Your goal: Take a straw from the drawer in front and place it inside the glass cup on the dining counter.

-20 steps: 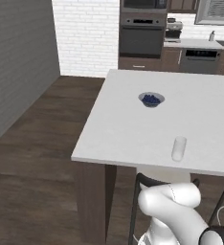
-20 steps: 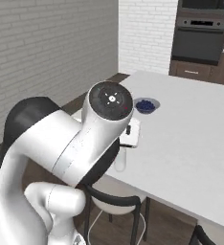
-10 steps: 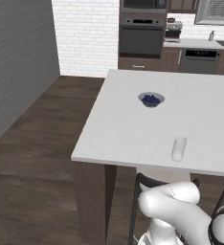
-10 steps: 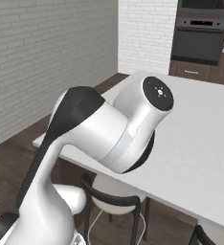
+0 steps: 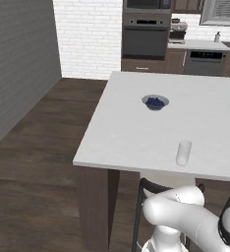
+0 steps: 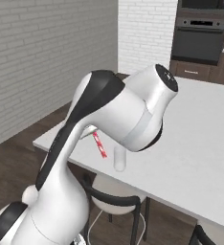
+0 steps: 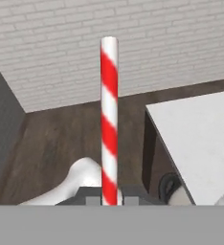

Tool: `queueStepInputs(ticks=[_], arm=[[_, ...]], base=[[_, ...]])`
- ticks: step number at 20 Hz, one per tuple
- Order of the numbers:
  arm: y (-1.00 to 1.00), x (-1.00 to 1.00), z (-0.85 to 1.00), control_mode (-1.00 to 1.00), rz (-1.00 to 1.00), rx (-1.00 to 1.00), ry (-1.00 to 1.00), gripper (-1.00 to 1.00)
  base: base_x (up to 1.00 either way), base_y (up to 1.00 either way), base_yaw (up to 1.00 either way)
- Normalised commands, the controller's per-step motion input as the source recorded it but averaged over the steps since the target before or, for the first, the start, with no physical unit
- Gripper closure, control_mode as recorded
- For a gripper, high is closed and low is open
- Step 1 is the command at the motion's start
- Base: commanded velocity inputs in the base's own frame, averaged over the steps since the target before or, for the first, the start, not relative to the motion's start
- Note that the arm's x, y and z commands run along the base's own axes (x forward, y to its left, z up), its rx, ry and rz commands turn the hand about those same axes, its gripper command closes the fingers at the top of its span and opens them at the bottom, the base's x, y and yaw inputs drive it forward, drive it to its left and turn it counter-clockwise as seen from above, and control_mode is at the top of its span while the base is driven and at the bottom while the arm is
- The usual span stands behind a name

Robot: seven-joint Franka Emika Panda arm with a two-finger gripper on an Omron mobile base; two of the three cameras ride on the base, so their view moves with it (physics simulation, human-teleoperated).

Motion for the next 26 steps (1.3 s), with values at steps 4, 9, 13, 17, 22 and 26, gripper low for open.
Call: queueStepInputs(ticks=[4,9,13,17,22,26], arm=[[0.17,-0.03,0.0,-1.0,0.08,0.04,-0.11,1.0],[0.23,0.1,-0.01,-1.0,0.0,0.03,-0.13,1.0],[0.01,0.18,-0.25,-1.0,0.01,0.03,-0.11,1.0],[0.0,0.27,-0.51,-1.0,0.03,0.0,-0.1,1.0],[0.0,0.35,-0.56,-1.0,0.01,0.0,-0.1,1.0],[0.0,0.28,-0.38,-1.0,0.0,0.0,-0.11,1.0]], base=[[0.0,0.0,0.0],[0.0,0.0,0.0],[0.0,0.0,0.0],[0.0,0.0,0.0],[0.0,0.0,0.0],[0.0,0.0,0.0]])
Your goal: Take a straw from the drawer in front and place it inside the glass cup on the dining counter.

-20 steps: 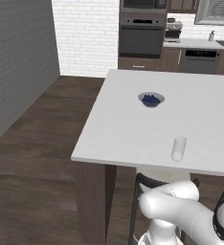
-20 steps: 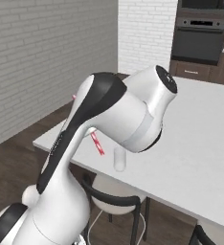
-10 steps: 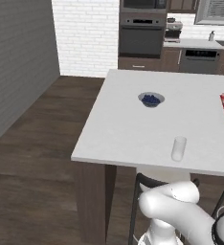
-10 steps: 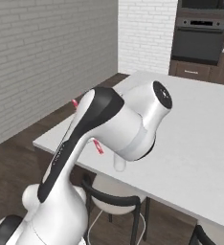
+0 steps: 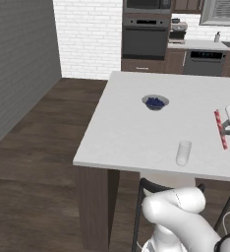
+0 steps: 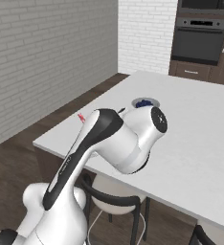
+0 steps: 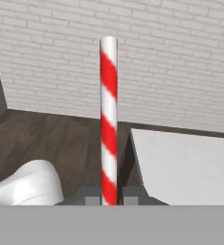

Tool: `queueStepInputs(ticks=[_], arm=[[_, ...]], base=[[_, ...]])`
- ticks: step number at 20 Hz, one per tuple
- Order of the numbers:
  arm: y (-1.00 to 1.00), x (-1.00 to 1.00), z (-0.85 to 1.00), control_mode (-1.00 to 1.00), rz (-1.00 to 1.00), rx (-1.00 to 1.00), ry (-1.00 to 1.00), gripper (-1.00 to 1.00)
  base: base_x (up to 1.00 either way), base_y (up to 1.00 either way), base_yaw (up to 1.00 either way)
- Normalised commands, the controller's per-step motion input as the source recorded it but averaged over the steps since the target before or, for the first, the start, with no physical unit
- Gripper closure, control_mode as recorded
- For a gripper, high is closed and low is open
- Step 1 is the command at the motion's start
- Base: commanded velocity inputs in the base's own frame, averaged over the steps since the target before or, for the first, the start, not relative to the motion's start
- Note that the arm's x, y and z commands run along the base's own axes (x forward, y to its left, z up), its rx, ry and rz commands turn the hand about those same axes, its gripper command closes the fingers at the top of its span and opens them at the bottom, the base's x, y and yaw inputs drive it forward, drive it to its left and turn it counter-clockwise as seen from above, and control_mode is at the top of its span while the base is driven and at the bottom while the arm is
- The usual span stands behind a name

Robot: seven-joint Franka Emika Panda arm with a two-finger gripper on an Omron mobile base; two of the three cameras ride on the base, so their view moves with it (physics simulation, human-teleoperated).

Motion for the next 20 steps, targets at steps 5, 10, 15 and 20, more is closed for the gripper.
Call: queueStepInputs(ticks=[5,10,15,20], arm=[[0.0,0.0,-0.02,-1.0,0.01,0.04,-0.01,1.0],[0.01,0.22,-0.12,-1.0,0.0,0.0,-0.01,1.0],[0.08,0.21,-0.02,-1.0,0.0,0.01,0.0,1.0],[0.0,0.24,-0.09,-1.0,0.03,0.0,0.0,1.0]], base=[[0.0,0.0,0.0],[0.0,0.0,0.0],[0.0,0.0,0.0],[0.0,0.0,0.0]])
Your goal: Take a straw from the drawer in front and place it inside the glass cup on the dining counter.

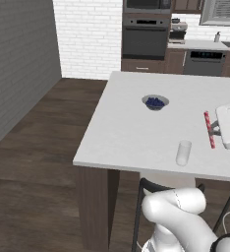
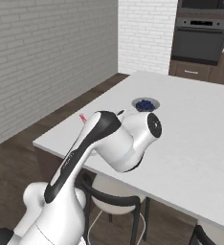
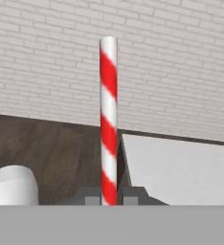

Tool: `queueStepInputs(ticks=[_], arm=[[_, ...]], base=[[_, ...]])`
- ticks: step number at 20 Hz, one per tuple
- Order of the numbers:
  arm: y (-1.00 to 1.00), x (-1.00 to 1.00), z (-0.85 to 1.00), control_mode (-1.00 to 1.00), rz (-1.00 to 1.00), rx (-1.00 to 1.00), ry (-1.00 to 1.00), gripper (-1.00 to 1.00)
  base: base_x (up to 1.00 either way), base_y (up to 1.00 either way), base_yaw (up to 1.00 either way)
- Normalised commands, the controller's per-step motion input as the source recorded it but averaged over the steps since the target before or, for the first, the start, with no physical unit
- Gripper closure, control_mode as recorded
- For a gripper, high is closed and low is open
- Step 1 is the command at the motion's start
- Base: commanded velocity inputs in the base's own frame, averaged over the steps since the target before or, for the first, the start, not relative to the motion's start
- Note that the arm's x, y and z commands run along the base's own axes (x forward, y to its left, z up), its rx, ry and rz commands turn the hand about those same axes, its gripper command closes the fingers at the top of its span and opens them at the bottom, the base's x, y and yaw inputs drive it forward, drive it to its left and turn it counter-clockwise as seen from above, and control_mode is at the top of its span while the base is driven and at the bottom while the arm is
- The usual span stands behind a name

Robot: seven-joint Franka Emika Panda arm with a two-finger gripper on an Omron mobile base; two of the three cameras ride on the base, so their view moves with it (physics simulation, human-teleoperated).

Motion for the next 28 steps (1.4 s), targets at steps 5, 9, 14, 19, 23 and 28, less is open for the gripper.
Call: queueStepInputs(ticks=[5,9,14,19,23,28], arm=[[0.0,0.12,-0.23,-1.0,0.03,0.0,0.0,1.0],[0.0,0.05,-0.12,-1.0,0.01,0.0,-0.03,1.0],[0.0,0.07,0.0,-1.0,0.0,0.0,-0.01,1.0],[0.01,0.09,-0.03,-1.0,0.01,0.0,0.0,1.0],[0.09,0.02,-0.14,-1.0,0.01,0.0,0.0,1.0],[0.08,0.0,-0.03,-1.0,0.03,0.0,-0.02,1.0]], base=[[0.0,0.0,0.0],[0.0,0.0,0.0],[0.0,0.0,0.0],[0.0,0.0,0.0],[0.0,0.0,0.0],[0.0,0.0,0.0]])
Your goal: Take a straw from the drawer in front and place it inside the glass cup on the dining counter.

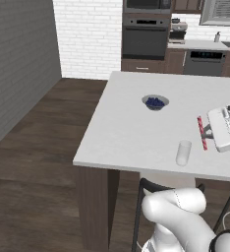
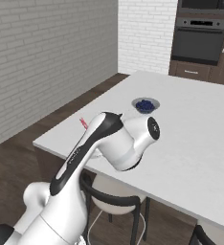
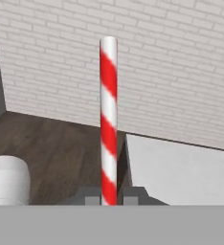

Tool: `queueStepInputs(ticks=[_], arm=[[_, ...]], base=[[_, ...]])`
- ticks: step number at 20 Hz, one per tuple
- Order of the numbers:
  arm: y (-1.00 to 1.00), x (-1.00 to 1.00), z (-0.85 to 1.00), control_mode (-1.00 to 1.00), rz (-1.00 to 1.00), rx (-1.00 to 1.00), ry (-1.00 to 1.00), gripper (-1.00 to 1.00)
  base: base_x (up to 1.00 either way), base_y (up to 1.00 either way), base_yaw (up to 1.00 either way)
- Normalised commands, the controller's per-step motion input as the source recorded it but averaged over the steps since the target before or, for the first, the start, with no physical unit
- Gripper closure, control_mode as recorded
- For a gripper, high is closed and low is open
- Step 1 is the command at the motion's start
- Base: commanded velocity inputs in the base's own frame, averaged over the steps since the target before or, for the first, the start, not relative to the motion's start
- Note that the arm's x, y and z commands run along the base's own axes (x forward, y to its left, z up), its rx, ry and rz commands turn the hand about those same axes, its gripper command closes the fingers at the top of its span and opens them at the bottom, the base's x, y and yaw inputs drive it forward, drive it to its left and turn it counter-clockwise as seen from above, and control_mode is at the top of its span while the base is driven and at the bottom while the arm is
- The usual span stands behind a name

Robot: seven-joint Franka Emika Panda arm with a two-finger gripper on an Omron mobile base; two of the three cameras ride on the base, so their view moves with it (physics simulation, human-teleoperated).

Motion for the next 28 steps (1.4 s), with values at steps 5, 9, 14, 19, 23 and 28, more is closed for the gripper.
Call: queueStepInputs(ticks=[5,9,14,19,23,28], arm=[[0.0,0.07,0.01,-1.0,0.02,0.07,0.0,1.0],[0.0,0.1,0.0,-1.0,0.04,0.11,0.0,1.0],[0.03,0.12,0.0,-1.0,0.03,0.11,0.0,1.0],[0.01,0.15,0.0,-1.0,0.04,0.11,0.0,1.0],[0.0,0.09,0.0,-1.0,0.06,0.07,0.0,1.0],[0.0,0.02,-0.04,-1.0,0.07,0.03,-0.02,1.0]], base=[[0.0,0.0,0.0],[0.0,0.0,0.0],[0.0,0.0,0.0],[0.0,0.0,0.0],[0.0,0.0,0.0],[0.0,0.0,0.0]])
